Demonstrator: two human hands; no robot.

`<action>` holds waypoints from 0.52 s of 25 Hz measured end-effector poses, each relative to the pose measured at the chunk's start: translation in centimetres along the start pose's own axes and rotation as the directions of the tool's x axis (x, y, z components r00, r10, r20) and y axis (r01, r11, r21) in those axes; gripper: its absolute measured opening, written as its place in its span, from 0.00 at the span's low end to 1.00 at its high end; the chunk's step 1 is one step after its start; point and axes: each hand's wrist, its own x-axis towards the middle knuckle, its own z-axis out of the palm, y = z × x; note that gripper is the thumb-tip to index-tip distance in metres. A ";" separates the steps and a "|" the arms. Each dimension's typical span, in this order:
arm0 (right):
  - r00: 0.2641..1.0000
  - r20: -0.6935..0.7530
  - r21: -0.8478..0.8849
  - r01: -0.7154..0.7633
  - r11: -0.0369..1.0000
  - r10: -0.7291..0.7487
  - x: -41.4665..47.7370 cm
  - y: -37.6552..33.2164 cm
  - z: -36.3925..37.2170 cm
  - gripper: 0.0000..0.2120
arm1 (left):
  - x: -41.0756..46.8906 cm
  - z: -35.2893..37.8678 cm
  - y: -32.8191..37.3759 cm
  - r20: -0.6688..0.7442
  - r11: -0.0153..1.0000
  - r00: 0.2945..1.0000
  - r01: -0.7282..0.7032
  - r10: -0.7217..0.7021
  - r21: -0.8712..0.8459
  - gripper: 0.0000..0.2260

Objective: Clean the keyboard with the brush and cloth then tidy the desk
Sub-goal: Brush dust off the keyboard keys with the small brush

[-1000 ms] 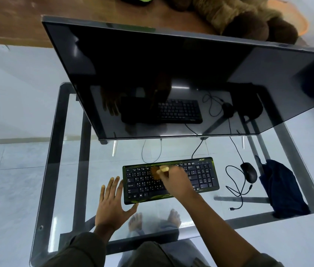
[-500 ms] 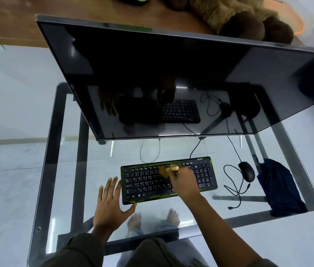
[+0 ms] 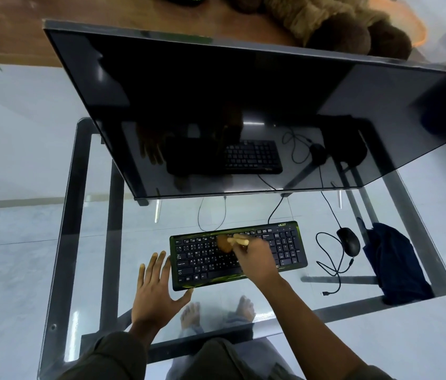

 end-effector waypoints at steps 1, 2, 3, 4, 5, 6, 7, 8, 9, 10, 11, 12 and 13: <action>0.998 -0.059 -0.024 -0.019 1.000 0.017 0.0 0.2 -0.2 0.12 | 0.0 0.0 0.0 -0.002 1.000 1.000 -0.001 0.001 0.003 0.43; 0.999 -0.045 -0.026 -0.008 1.000 0.007 -0.1 0.4 -0.3 0.12 | 0.0 0.0 0.1 -0.006 1.000 1.000 -0.004 0.004 0.001 0.43; 1.000 0.023 -0.007 0.014 1.000 -0.014 -0.3 0.5 -0.3 0.13 | -0.1 -0.1 0.0 -0.008 1.000 1.000 -0.006 0.006 0.000 0.43; 0.995 0.093 0.010 0.035 0.999 -0.035 -0.5 0.6 -0.3 0.13 | -0.1 -0.1 -0.1 -0.006 1.000 1.000 -0.005 0.005 -0.002 0.43; 0.994 0.108 0.002 0.031 1.000 -0.031 -0.7 0.7 -0.5 0.12 | 0.0 -0.1 -0.1 -0.003 1.000 1.000 -0.004 0.004 -0.002 0.43; 0.998 0.056 -0.032 0.019 0.999 -0.018 -0.8 0.9 -0.7 0.12 | 0.0 0.0 -0.1 -0.001 1.000 1.000 -0.002 0.002 0.001 0.43; 1.000 -0.004 -0.064 0.006 0.998 -0.006 -0.7 1.1 -1.0 0.11 | 0.0 0.0 0.0 -0.001 1.000 1.000 0.000 0.000 0.005 0.44; 1.000 -0.007 -0.073 0.004 0.997 -0.005 -0.7 1.4 -1.1 0.10 | 0.0 0.1 0.0 0.000 1.000 1.000 0.001 -0.001 0.005 0.44; 0.998 0.058 -0.050 0.020 0.999 -0.017 -0.9 1.5 -1.2 0.10 | 0.0 0.1 -0.1 0.001 1.000 1.000 0.000 0.000 0.004 0.44; 0.989 0.145 -0.031 0.034 0.999 -0.029 -1.1 1.3 -1.2 0.10 | 0.0 0.2 -0.2 0.002 1.000 1.000 -0.001 0.001 0.003 0.44; 0.983 0.182 -0.031 0.042 0.999 -0.036 -1.4 1.3 -1.2 0.10 | 0.0 0.2 -0.3 0.004 1.000 1.000 0.000 0.000 0.005 0.44; 0.989 0.146 -0.056 0.037 0.998 -0.029 -1.5 1.4 -1.2 0.10 | 0.0 0.2 -0.2 0.005 1.000 1.000 0.000 -0.001 0.009 0.44; 0.997 0.078 -0.085 0.023 0.996 -0.016 -1.6 1.5 -1.3 0.10 | 0.0 0.2 -0.2 0.005 1.000 1.000 0.001 -0.001 0.011 0.44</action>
